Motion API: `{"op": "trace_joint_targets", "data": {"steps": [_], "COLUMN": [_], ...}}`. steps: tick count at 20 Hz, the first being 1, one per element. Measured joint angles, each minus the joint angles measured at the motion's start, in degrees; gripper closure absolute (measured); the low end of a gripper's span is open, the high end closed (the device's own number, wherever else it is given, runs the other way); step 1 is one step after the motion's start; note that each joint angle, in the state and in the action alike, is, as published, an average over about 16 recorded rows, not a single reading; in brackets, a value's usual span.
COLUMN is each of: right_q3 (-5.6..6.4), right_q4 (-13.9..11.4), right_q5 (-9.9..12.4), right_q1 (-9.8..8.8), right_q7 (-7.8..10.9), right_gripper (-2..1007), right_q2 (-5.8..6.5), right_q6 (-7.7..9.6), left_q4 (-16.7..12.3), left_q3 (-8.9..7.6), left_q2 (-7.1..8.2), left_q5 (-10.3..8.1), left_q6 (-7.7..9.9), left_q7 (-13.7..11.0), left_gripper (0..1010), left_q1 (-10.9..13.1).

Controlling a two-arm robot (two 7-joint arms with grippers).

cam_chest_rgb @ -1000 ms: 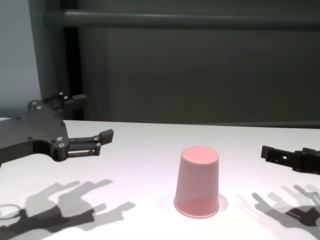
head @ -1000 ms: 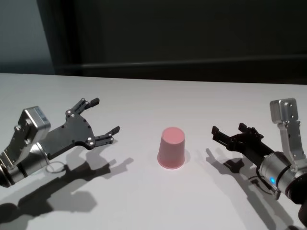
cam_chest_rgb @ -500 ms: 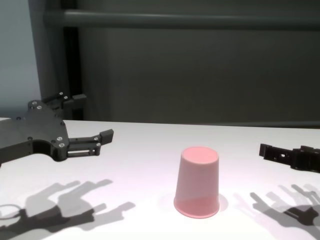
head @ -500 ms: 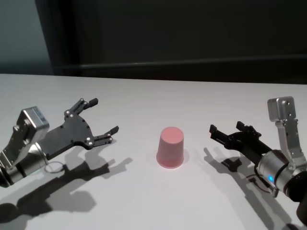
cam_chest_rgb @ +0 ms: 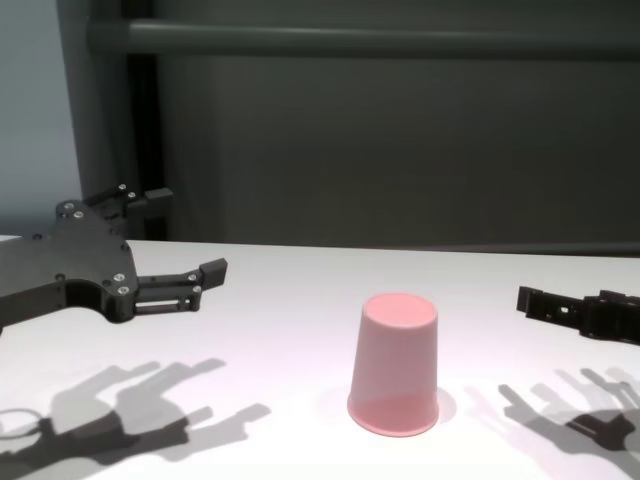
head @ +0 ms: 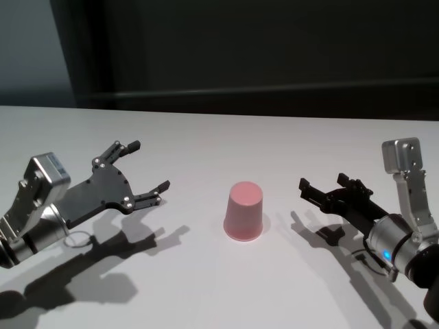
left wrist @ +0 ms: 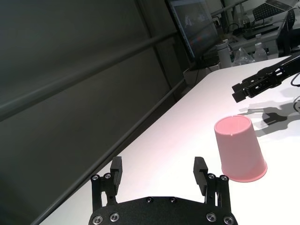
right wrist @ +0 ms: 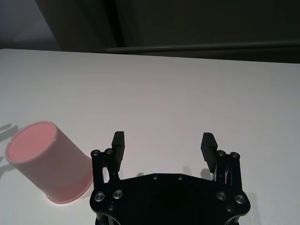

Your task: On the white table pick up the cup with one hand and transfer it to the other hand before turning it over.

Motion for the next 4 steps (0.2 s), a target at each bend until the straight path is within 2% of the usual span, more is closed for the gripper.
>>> {"op": "trace_joint_targets", "data": {"steps": [4], "right_q3": [-0.02], "right_q4": [0.01], "right_q5": [0.01], "right_q1": [0.03], "right_q7": [0.02], "right_gripper": [5], "right_q2": [0.01], "right_q6": [0.00], "left_q4": [0.00], "left_q3": [0.00], "left_q2": [0.00], "left_q5": [0.00], "left_q6": [0.00], "left_q7": [0.00], "left_gripper": [9], "left_q1": [0.00]}}
